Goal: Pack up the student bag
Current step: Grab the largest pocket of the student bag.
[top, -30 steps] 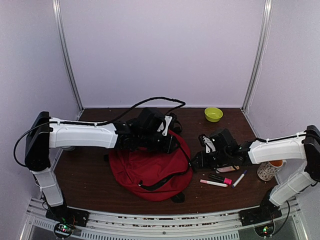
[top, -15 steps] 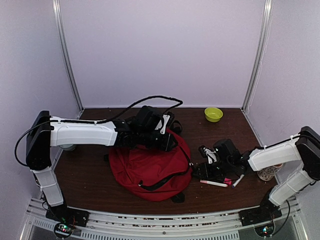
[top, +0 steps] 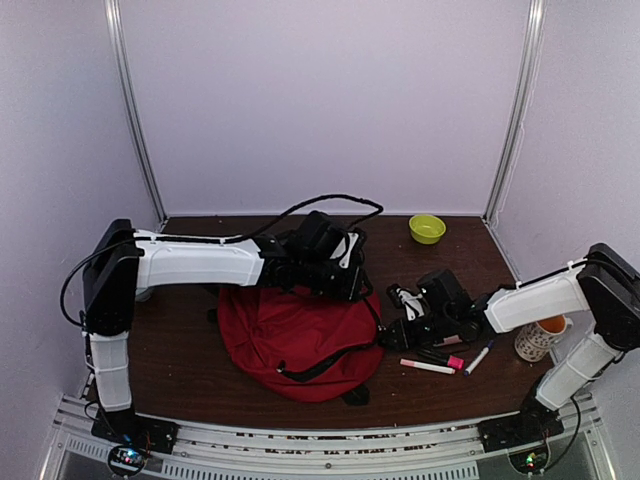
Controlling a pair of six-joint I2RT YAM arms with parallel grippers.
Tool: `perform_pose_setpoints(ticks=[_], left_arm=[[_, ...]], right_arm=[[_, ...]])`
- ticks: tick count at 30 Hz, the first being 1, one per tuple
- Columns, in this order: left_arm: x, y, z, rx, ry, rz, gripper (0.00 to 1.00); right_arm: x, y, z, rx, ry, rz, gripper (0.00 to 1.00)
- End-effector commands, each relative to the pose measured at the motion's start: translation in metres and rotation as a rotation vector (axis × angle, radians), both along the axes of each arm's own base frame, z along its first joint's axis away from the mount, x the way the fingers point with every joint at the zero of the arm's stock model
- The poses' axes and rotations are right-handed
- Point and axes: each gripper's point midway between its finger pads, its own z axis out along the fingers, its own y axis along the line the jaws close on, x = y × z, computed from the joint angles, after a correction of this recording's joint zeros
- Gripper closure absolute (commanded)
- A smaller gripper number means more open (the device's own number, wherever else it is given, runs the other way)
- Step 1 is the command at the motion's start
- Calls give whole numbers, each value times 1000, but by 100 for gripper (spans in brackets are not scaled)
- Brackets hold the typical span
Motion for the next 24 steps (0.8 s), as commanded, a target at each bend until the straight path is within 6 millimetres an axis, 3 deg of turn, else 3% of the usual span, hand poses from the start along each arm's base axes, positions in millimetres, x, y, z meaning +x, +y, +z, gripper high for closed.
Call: perform_pose_setpoints(ticks=[1, 3, 10, 15, 18, 21, 24], left_arm=[[8, -13, -10, 6, 57, -23, 65], [9, -17, -22, 39, 86, -35, 59], [13, -30, -52, 106, 167, -38, 42], [13, -32, -86, 176, 232, -30, 37], [10, -35, -94, 171, 255, -39, 37], [10, -37, -98, 167, 256, -42, 49], [12, -37, -99, 167, 247, -36, 73]], right_arm=[[3, 1, 7, 12, -22, 5, 93], [1, 0, 9, 21, -25, 7, 100], [-10, -2, 22, 62, -28, 12, 100], [-14, -5, 28, 60, -35, 15, 100], [-19, -1, 31, 63, -34, 41, 100], [-25, 3, 33, 51, -35, 71, 100], [-32, 9, 37, 46, -37, 106, 100]])
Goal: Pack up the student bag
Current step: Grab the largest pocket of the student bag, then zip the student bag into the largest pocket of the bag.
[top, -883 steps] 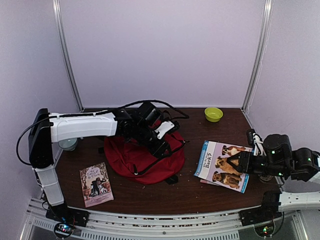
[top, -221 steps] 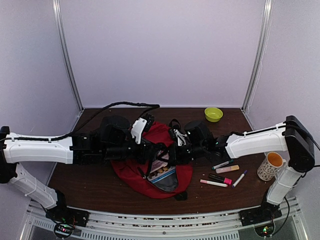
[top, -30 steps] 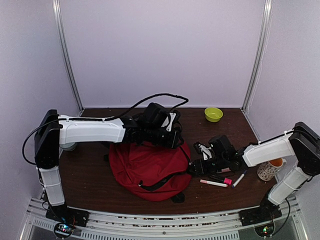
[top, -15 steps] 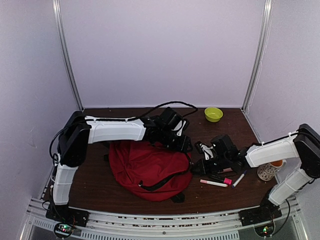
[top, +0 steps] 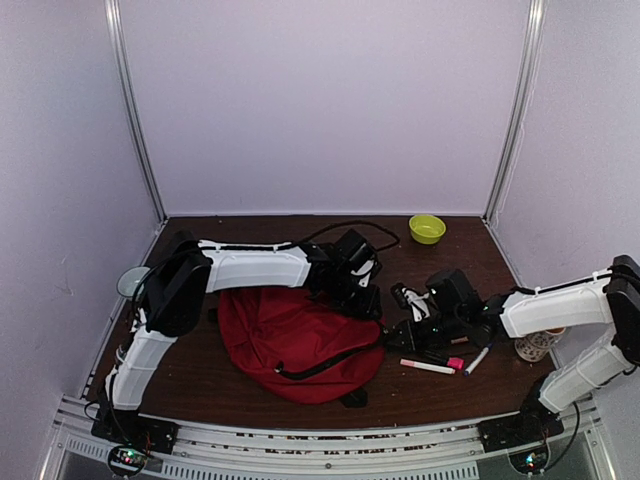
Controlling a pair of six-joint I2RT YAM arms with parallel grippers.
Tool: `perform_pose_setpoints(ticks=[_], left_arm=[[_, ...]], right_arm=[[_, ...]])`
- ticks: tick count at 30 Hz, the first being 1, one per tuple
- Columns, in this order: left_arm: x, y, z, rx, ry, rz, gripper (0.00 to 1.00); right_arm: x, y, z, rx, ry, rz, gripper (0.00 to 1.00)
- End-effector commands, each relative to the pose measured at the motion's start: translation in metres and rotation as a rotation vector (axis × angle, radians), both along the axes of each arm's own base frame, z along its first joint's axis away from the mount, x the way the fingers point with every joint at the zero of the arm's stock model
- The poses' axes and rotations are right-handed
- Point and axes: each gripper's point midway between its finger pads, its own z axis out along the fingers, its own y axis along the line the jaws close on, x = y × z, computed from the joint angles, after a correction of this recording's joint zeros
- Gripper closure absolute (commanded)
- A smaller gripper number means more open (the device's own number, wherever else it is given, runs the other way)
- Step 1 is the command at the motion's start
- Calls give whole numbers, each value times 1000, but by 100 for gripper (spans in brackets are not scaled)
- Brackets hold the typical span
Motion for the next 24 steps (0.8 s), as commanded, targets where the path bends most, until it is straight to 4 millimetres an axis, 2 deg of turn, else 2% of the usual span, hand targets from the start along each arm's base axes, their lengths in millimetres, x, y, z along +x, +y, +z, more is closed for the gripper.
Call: perform_pose_setpoints(ticks=[1, 3, 5, 9, 13, 17, 19, 20, 24], left_arm=[[4, -3, 0, -7, 0, 1, 81], [6, -2, 1, -5, -10, 9, 94], [6, 0, 2, -7, -14, 17, 100], [6, 5, 5, -22, -23, 46, 100], [5, 8, -2, -27, -18, 64, 100], [3, 10, -9, -22, -12, 57, 100], [1, 11, -7, -25, -16, 44, 100], [0, 12, -4, -27, -23, 40, 94], [-1, 19, 15, -39, -61, 31, 52]], right_arm=[[-16, 11, 13, 2, -16, 79, 100], [-26, 16, 19, 1, -17, 111, 100], [-37, 21, 26, 6, -23, 148, 100], [-60, 30, 43, 10, -36, 221, 100], [-78, 42, 63, 43, -49, 278, 100], [-85, 47, 74, 48, -65, 296, 100], [-87, 47, 75, 39, -63, 298, 100], [-89, 46, 73, 35, -60, 299, 100], [-98, 46, 67, 23, -47, 318, 100]])
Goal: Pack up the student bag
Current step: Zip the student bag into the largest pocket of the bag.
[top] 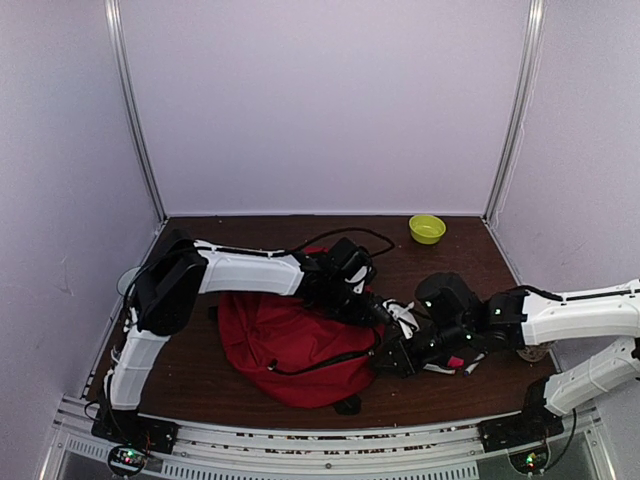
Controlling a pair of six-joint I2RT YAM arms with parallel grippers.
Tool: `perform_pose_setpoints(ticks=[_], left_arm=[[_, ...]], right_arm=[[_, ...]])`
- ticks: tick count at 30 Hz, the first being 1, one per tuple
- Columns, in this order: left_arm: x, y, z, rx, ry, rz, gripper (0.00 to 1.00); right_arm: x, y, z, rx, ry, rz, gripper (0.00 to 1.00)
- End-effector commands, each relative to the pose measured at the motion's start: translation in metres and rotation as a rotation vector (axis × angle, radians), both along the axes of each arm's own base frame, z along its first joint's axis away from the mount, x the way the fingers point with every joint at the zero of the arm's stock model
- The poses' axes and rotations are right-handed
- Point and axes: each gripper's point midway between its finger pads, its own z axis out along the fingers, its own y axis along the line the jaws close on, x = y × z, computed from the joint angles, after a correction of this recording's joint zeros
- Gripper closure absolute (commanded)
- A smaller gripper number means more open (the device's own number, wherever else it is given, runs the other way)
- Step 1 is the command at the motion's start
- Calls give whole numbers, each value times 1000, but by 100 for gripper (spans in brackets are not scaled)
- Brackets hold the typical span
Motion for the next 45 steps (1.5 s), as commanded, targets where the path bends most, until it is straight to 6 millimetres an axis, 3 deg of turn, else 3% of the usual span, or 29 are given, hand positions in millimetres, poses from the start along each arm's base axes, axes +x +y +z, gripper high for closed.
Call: perform_pose_setpoints(ticks=[1, 5, 8, 14, 18, 22, 29, 36, 45], left_arm=[[3, 9, 31, -20, -57, 1, 44], [-11, -2, 42, -44, -58, -50, 27], [-22, -13, 38, -45, -43, -84, 18], [-40, -25, 16, -21, 20, -121, 14], [-55, -36, 33, -62, -19, -183, 14], [-67, -47, 32, -95, -16, -243, 26], [-66, -48, 14, -79, -13, -239, 98], [-39, -37, 22, -55, -44, -147, 100], [0, -12, 34, -116, -23, -35, 100]], right_arm=[[-14, 5, 12, 23, -6, 46, 100], [-20, 4, 11, 23, -6, 49, 100], [-18, 1, 10, 16, -18, 34, 100], [-17, -6, 11, 10, -43, 18, 100], [-17, -8, 5, -1, -40, 16, 100], [-17, -9, 4, 4, -40, 9, 100], [-19, -9, 17, 25, -48, 14, 100], [-36, 3, 36, 66, -47, 84, 100], [-72, 39, 68, 153, -50, 220, 100]])
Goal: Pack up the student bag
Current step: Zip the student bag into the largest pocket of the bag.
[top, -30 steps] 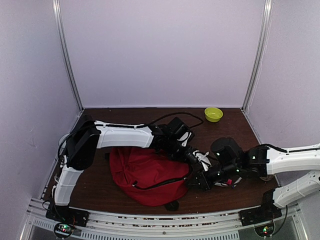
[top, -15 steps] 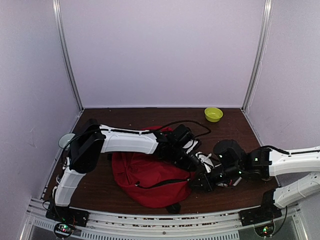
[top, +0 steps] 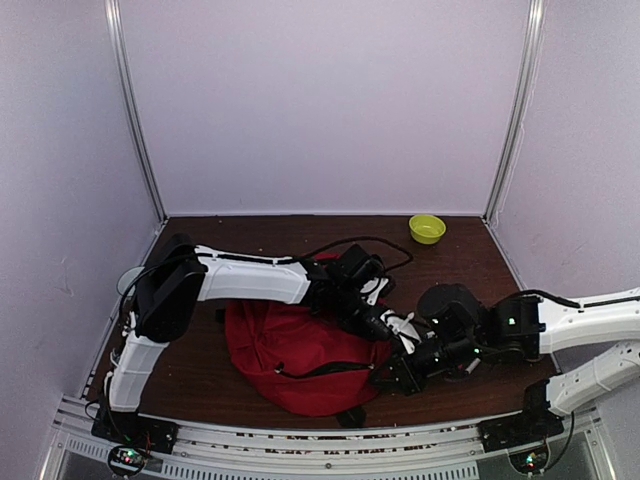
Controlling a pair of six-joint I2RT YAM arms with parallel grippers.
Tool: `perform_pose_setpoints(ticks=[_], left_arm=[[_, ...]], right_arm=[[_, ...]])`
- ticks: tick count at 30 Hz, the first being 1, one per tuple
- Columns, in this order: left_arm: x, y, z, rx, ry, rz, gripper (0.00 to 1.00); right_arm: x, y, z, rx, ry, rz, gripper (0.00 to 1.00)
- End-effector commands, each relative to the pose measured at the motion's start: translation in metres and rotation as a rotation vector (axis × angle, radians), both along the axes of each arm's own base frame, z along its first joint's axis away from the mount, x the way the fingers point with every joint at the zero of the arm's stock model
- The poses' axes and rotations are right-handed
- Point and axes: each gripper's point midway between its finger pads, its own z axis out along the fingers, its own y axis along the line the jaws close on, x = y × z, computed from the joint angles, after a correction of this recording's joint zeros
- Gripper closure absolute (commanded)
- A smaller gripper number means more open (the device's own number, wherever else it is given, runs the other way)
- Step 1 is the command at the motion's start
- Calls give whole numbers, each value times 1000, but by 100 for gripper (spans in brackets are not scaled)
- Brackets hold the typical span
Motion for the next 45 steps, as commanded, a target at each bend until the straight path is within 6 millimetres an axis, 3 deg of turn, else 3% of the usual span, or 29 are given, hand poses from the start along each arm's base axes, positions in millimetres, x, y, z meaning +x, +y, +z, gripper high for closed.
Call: perform_pose_setpoints(ticks=[1, 9, 13, 16, 24, 31, 35, 39, 42, 45], left_arm=[[57, 14, 22, -59, -82, 137, 100], [61, 21, 35, -66, -125, 132, 100], [66, 30, 37, -62, -132, 155, 100], [69, 31, 38, -62, -140, 167, 100], [72, 29, 41, -74, -134, 180, 100], [71, 27, 39, -92, -121, 186, 100], [68, 30, 39, -87, -123, 176, 100], [64, 46, 48, -82, -162, 185, 100], [64, 56, 70, -90, -208, 187, 92], [65, 67, 92, -79, -258, 191, 81]], right_arm=[[-31, 36, 48, 153, 11, 145, 100], [-35, 49, 49, 162, 16, 156, 100], [-40, 59, 60, 220, 27, 173, 100], [-47, 76, 73, 261, 32, 205, 100], [-83, 132, 88, 254, 40, 334, 100], [-87, 159, 96, 276, 50, 341, 100], [-78, 160, 86, 221, 25, 294, 100], [-68, 143, 85, 178, -26, 254, 76], [-64, 128, 91, 155, -67, 243, 51], [-62, 111, 97, 132, -95, 241, 46]])
